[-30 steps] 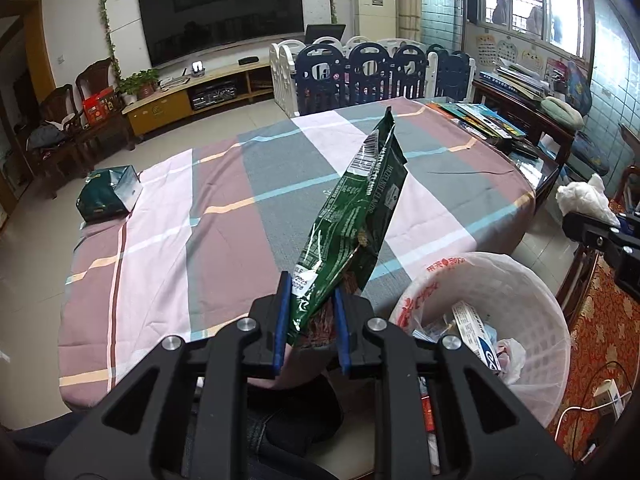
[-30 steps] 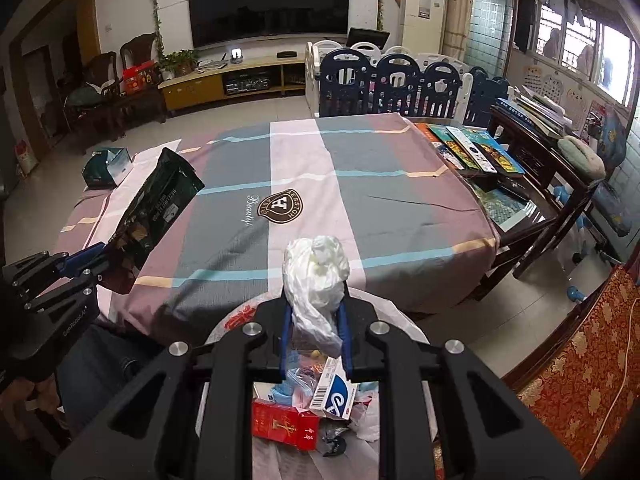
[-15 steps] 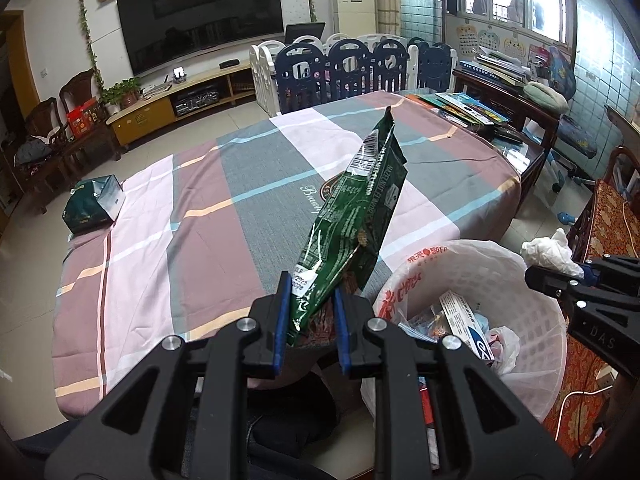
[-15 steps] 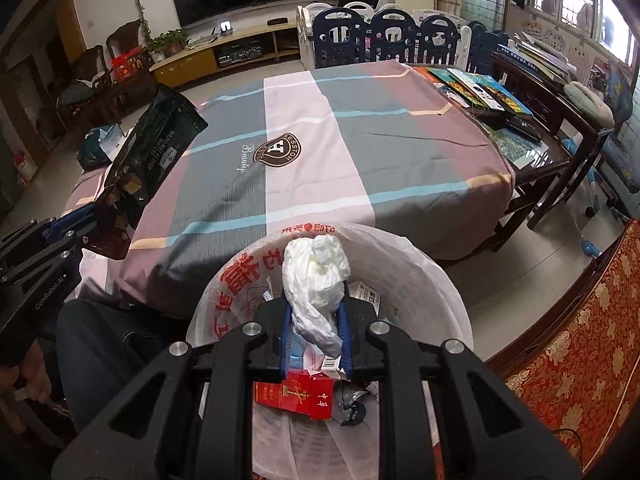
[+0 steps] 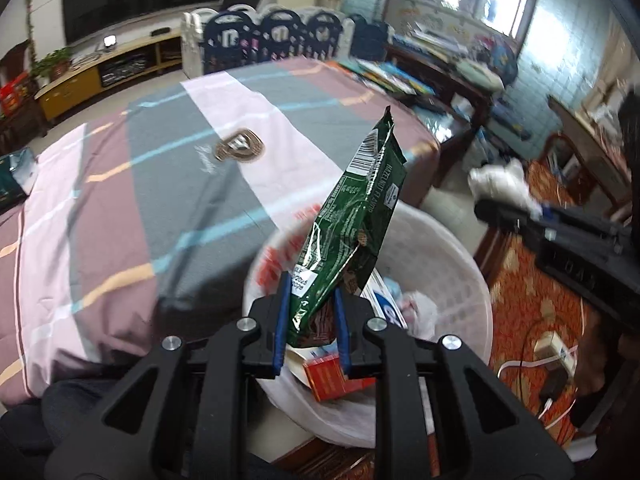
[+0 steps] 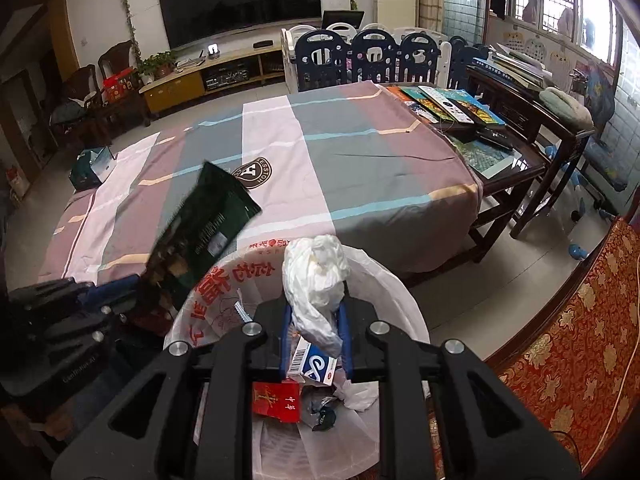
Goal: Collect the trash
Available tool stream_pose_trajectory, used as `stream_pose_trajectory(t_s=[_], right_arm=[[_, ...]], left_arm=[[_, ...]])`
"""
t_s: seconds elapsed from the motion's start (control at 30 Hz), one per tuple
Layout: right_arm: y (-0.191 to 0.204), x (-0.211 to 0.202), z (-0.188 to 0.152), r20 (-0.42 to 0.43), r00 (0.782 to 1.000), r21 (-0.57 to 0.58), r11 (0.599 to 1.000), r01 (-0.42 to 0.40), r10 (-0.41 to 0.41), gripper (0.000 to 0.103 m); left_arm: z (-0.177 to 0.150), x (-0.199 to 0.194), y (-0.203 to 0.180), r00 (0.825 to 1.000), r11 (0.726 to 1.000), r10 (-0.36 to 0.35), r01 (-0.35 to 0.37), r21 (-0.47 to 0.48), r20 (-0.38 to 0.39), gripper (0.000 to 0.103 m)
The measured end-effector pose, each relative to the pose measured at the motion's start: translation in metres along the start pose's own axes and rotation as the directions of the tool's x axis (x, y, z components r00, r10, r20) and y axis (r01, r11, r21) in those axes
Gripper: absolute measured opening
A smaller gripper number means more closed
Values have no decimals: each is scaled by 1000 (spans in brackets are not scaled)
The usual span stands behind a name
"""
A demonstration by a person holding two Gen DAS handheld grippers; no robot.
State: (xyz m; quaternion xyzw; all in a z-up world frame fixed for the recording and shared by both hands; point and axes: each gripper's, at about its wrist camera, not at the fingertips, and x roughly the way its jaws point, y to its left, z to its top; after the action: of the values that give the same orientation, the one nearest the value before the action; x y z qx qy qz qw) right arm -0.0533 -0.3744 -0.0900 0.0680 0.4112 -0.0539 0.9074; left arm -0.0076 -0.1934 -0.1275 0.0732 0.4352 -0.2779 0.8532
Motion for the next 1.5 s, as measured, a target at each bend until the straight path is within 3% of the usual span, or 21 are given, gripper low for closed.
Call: stream_pose_trajectory(t_s=[0.17,0.23,0.37,0.4,0.43,0.53,0.7,0.73,0.8,0.97,1.1,1.23,1.5], right_arm=[[-18,-2,-13,-7,1000,33,999,-24,24,20],[-24,-1,-19,-21,999,47,998,-33,34,20],[-25,6,-31,-59,997,71,996,-44,48,24],[-23,9,-33,-74,996,80,995,-53,58,29],[-21,12,-36,-86,993,89,994,-67,75,33],[-13,14,-38,-106,988,102,989,-102,113,57],[-1,-13,-20,-70,988,126,984,-127,137,79],[2,-25,-14,-41,989,121,983,-136,142,82],[9,-47,-4,20,992,95,987,-129,128,92],[23,-98,13,144,986,26,995,-92,87,100],[24,-116,19,171,981,30,995,-94,88,100],[32,-127,19,187,980,-10,998,-64,65,100],[44,-127,13,195,979,-64,997,-52,64,100]], left_arm=[[-14,17,-30,997,996,38,-33,81,-60,27],[-15,16,-35,997,995,51,-45,91,-61,47],[-11,-1,-41,994,988,109,-108,109,-2,61],[-9,-8,-40,991,986,132,-133,103,18,70],[-8,-17,-39,985,981,167,-170,92,41,76],[-4,-42,-33,963,964,254,-259,54,96,82],[2,-96,-22,884,905,424,-422,-54,195,93],[4,-108,-19,869,893,450,-442,-86,205,94],[7,-129,-14,856,885,465,-442,-145,225,96],[11,-174,-5,820,861,503,-448,-240,273,99],[12,-195,-2,817,847,516,-442,-294,257,100],[11,-211,-3,802,829,539,-449,-334,258,100],[8,-222,-3,803,830,534,-438,-346,266,100]])
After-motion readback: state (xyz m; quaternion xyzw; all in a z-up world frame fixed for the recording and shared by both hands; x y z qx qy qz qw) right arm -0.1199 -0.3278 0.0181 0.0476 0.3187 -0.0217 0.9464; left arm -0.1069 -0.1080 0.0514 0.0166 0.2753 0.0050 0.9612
